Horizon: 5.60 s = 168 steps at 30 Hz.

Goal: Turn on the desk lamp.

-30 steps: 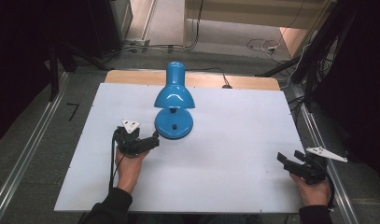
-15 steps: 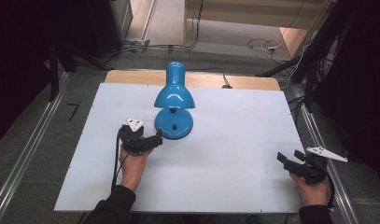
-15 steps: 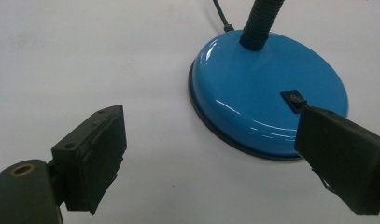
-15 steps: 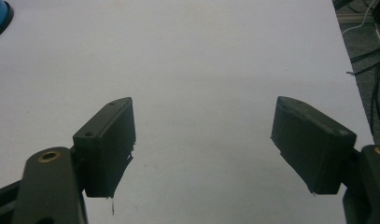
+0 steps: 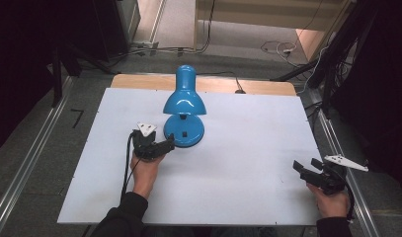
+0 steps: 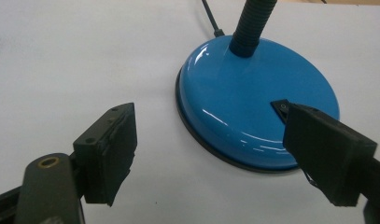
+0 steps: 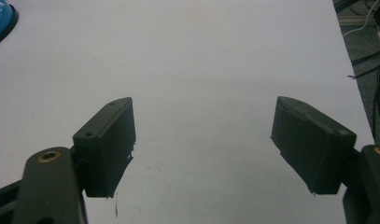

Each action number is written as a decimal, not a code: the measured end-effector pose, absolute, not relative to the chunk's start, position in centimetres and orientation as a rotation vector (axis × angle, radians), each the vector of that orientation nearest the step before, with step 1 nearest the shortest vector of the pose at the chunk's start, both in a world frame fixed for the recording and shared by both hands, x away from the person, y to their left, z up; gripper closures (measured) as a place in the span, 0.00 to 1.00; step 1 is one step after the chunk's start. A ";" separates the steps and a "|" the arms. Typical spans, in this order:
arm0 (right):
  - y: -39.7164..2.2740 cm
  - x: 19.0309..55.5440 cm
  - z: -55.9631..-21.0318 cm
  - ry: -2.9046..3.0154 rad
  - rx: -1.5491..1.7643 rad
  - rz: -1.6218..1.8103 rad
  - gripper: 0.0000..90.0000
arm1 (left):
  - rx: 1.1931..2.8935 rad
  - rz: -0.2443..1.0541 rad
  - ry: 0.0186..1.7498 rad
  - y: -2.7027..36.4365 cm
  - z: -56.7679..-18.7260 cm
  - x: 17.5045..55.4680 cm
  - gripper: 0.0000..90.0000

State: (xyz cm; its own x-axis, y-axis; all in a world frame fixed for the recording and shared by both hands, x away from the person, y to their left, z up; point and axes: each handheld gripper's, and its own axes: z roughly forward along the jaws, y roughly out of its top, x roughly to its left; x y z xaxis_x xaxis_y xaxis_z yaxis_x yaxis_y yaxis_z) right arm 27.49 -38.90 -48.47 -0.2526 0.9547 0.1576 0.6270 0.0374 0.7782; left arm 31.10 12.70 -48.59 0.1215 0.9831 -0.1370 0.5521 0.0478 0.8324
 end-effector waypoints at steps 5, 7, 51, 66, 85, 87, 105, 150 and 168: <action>-38.9 27.5 -48.5 1.915 1.594 1.084 0.23 | 1.596 0.703 1.483 12.4 -48.4 31.5 0.35; -38.9 27.5 -48.5 1.914 1.593 1.086 0.23 | 1.610 0.715 1.459 12.1 -48.4 31.7 0.41; -38.9 27.6 -48.4 1.914 1.593 1.092 0.23 | 1.667 0.641 1.373 8.4 -49.6 34.0 1.00; -38.9 27.6 -48.4 1.913 1.593 1.094 0.23 | 1.684 0.632 1.378 8.0 -50.2 34.4 1.00; -38.9 27.6 -48.4 1.911 1.596 1.096 0.23 | 1.686 0.643 1.382 7.5 -50.5 34.2 1.00; -38.9 27.6 -48.4 1.912 1.594 1.097 0.23 | 1.682 0.649 1.381 7.5 -50.5 34.1 1.00; -38.9 27.6 -48.4 1.915 1.596 1.093 0.23 | 1.677 0.652 1.385 7.4 -50.5 33.8 1.00; -39.0 27.6 -48.4 1.911 1.603 1.090 0.23 | 1.649 0.554 1.371 9.7 -49.3 32.2 0.85; -39.0 27.5 -48.4 1.909 1.595 1.095 0.23 | 1.659 0.565 1.382 11.5 -49.0 30.4 0.56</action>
State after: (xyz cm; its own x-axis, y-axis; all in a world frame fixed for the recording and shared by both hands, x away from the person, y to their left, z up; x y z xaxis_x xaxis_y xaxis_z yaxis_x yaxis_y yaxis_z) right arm 27.47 -39.00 -48.35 -0.2532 0.9535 0.1632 0.6227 0.0315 0.7818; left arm 30.38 11.52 -48.99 0.2781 0.9425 -0.1854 0.5429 0.0050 0.8398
